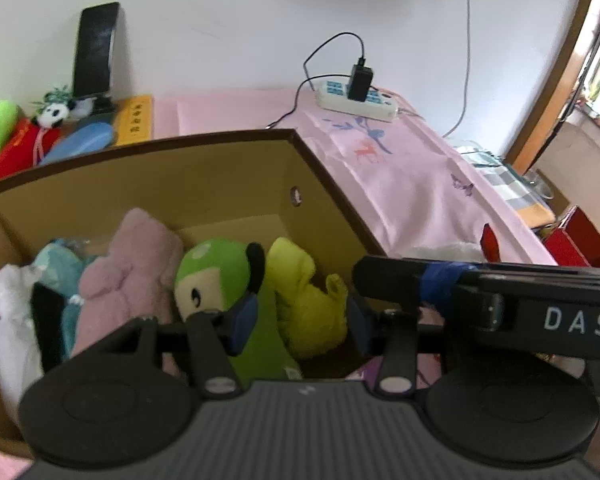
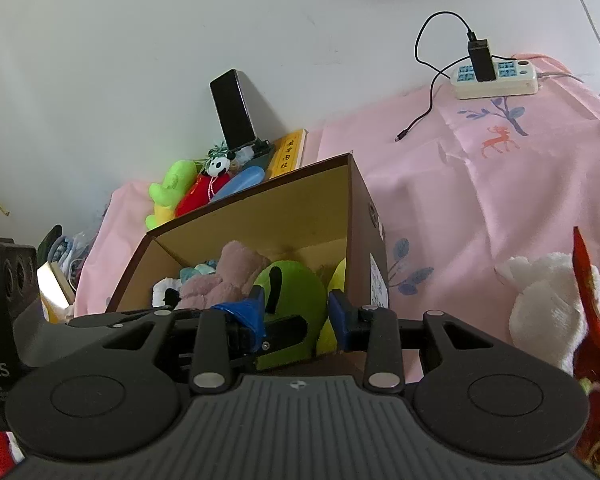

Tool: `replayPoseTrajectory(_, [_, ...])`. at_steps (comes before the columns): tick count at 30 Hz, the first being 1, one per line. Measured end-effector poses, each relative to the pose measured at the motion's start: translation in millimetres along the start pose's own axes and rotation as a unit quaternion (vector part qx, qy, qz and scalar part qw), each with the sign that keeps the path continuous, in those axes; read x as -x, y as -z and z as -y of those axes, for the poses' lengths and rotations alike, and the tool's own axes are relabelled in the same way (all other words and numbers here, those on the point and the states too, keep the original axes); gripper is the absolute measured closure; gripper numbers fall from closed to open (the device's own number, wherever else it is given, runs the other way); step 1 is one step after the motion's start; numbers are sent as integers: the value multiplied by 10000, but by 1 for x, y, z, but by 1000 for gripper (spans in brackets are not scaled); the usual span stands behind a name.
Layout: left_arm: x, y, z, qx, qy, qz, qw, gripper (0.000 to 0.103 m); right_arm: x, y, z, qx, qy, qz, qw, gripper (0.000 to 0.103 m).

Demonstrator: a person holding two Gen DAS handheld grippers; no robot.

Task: Organize soft objects
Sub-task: 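Release the yellow towel into the box by opening the left gripper, then move the left gripper back to the pile of soft items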

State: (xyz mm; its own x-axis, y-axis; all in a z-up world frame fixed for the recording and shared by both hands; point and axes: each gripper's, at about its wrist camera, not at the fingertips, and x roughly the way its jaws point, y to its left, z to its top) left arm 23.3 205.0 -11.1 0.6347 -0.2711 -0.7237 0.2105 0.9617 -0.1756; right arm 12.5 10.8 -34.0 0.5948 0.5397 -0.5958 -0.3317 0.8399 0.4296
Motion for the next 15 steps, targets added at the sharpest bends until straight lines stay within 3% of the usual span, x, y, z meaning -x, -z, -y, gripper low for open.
replayPoseTrajectory(7, [19,8,13,-62,-473,51,9988,56,15,8,-1,47,12,45,10000,85])
replayPoseTrajectory(9, [26,11,17,-53,-575,82,9983,55,20,10,-1,70,1,64,10000,85])
replayPoseTrajectory(11, [33,14,21,-64,-753,135,9970,47,24,12,-2,86,-18,90,9999,85])
replayPoseTrajectory(15, [43,19,28,-71,-957,163,9952,47,31,17,-4,155,-42,96,9998,84])
